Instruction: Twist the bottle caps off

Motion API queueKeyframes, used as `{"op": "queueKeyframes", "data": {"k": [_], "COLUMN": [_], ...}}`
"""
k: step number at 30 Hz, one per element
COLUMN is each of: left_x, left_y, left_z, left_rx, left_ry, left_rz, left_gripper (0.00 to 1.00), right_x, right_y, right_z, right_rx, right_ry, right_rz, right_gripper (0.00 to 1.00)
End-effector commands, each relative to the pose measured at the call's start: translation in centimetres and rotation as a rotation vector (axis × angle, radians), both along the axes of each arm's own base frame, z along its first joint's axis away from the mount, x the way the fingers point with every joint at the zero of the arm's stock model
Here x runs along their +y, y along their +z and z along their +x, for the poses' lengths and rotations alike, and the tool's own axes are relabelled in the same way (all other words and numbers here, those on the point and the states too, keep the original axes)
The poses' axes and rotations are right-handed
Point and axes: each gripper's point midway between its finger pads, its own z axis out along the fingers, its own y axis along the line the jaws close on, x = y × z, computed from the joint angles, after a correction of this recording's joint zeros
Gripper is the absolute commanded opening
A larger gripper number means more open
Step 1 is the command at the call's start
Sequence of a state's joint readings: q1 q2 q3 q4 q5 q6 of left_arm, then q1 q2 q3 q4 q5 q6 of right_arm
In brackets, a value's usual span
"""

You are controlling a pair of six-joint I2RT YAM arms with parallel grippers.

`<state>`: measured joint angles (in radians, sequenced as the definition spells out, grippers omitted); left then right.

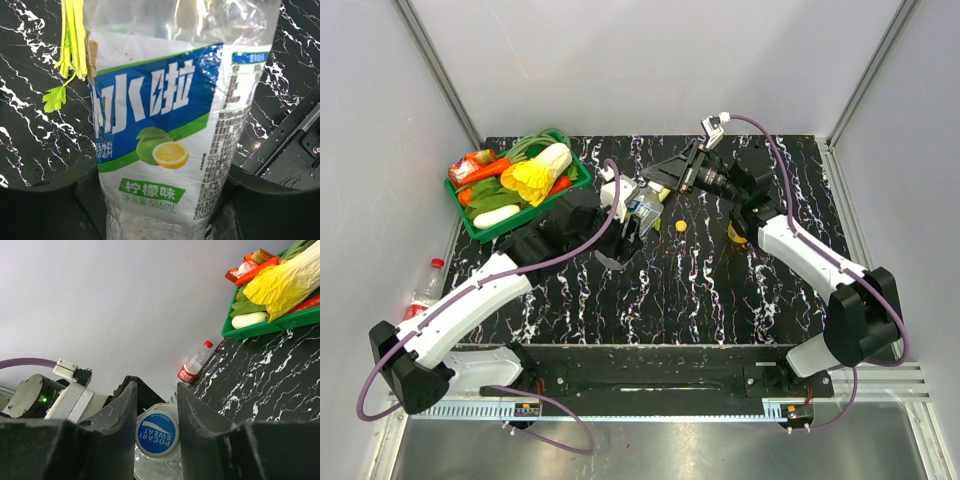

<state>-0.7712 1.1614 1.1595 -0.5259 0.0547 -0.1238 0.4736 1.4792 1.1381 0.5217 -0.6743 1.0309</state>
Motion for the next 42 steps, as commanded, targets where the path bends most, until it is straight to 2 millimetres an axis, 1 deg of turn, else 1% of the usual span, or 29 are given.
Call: {"op": "queueKeyframes", "data": {"k": [1,4,6,8,10,13,14,17,20,26,28,31,34,38,42], "left_x": [-0.1,-0.2,0.2,0.2,0.2,-0.1,-0.1,-0.2,-0.1,0.2,0.2,0.3,0.3,0.3,0.2], "left_y": [2.6,2.5,2.5,2.7,2.6,2.6,2.8,2.4,2.3,2.1,1.9,1.9,1.7,1.6,1.6], "left_z": [1.5,1.4,1.8,1.8,1.9,1.9,2.0,1.9,1.7,1.6,1.5,1.4,1.3,1.1,1.1], "left_rx": [-0.067,-0.06,-0.063,-0.058,-0.048,-0.038,-0.041,-0.032,-0.03,-0.025,-0.021,-0.021,-0.018,-0.015,-0.017], "left_ry": [0.048,0.048,0.076,0.084,0.09,0.082,0.082,0.076,0.076,0.088,0.089,0.092,0.091,0.088,0.089], "left_rz": [-0.039,-0.035,-0.023,-0.022,-0.016,-0.013,-0.015,-0.013,-0.01,-0.004,0.0,0.0,0.003,0.007,0.009], "left_gripper": [0.47,0.47,0.47,0.47,0.47,0.47,0.47,0.47,0.47,0.47,0.47,0.47,0.47,0.46,0.46], "right_x": [0.4,0.5,0.5,0.4,0.4,0.3,0.3,0.1,-0.1,0.1,0.2,0.2,0.2,0.2,0.1], "right_y": [1.7,1.7,1.6,1.7,1.6,1.2,1.0,0.9,1.1,2.3,2.3,2.3,2.0,1.3,0.8], "right_z": [-1.0,-1.0,-1.1,-1.2,-1.2,-1.1,-1.0,-0.9,-0.9,-1.6,-1.7,-1.7,-1.4,-1.0,-0.5], "right_rx": [-0.033,-0.032,-0.038,-0.053,-0.059,-0.06,-0.061,-0.051,-0.051,-0.058,-0.052,-0.044,-0.027,-0.012,-0.001], "right_ry": [0.059,0.07,0.074,0.074,0.069,0.055,0.046,0.027,0.017,0.059,0.07,0.074,0.063,0.037,0.012], "right_rz": [0.049,0.046,0.041,0.029,0.006,-0.02,-0.026,-0.027,-0.019,0.039,0.047,0.05,0.042,0.013,-0.009], "right_gripper": [0.29,0.29,0.34,0.42,0.48,0.48,0.47,0.39,0.38,0.52,0.56,0.58,0.53,0.42,0.23]}}
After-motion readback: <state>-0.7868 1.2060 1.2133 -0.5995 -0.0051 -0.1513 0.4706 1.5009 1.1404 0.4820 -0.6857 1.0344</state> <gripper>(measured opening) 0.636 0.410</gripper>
